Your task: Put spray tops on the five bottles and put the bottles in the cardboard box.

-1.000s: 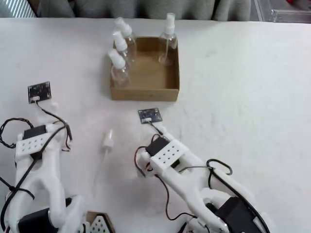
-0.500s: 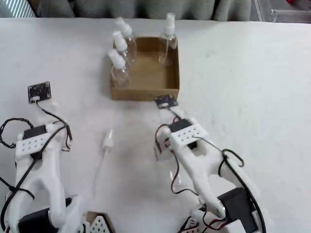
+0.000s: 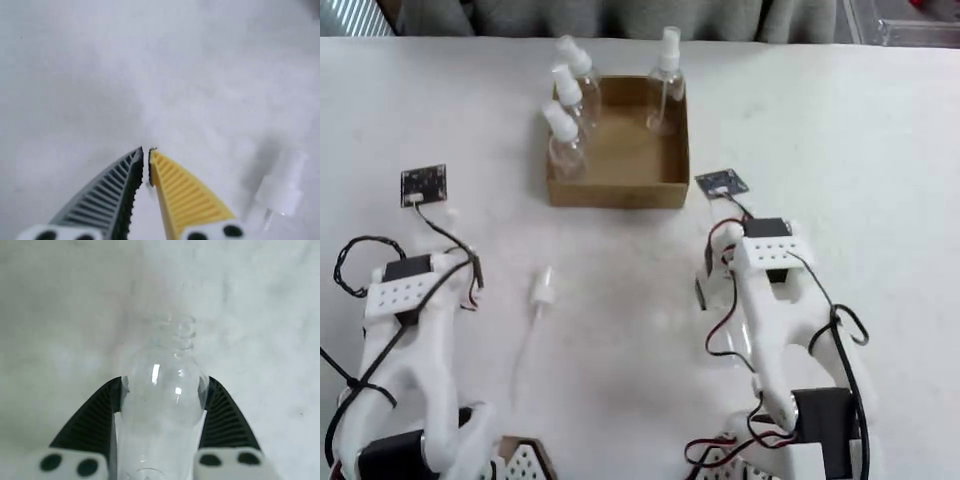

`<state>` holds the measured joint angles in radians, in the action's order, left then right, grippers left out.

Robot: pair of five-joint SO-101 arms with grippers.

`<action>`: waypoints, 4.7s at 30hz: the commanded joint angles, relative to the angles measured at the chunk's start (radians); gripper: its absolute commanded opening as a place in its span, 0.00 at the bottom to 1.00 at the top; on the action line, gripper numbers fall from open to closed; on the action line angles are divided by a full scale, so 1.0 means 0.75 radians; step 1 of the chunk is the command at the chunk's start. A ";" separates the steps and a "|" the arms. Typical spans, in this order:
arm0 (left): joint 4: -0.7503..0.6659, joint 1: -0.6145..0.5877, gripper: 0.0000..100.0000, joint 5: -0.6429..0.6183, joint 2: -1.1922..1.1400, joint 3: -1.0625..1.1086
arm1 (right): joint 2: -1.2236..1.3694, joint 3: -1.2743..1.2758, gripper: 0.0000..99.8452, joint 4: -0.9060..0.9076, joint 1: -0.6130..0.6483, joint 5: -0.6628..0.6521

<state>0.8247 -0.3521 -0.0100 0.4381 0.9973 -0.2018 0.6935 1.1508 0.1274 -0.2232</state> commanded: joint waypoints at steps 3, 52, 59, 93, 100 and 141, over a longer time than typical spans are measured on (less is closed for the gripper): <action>-0.025 0.034 0.04 -0.010 0.011 -0.012 | 0.001 -0.055 0.06 -0.015 -0.032 -0.063; -0.025 0.036 0.04 0.090 0.011 -0.010 | 0.326 -0.180 0.16 -0.124 -0.085 -0.182; -0.025 0.036 0.04 0.090 0.011 -0.010 | 0.326 -0.184 0.10 -0.124 -0.085 -0.188; 0.074 0.588 0.29 0.080 0.126 -0.027 | 0.339 -0.125 0.02 -0.247 -0.167 -0.180; 0.061 0.508 0.26 0.053 0.122 -0.014 | 0.339 -0.123 0.02 -0.247 -0.167 -0.180; 0.241 0.455 0.02 0.047 -0.574 -0.442 | 0.328 -0.129 0.02 -0.247 -0.167 -0.178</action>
<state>0.9920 0.0361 0.0253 0.0038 0.7073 0.0299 0.5938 0.9897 0.0184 -0.3552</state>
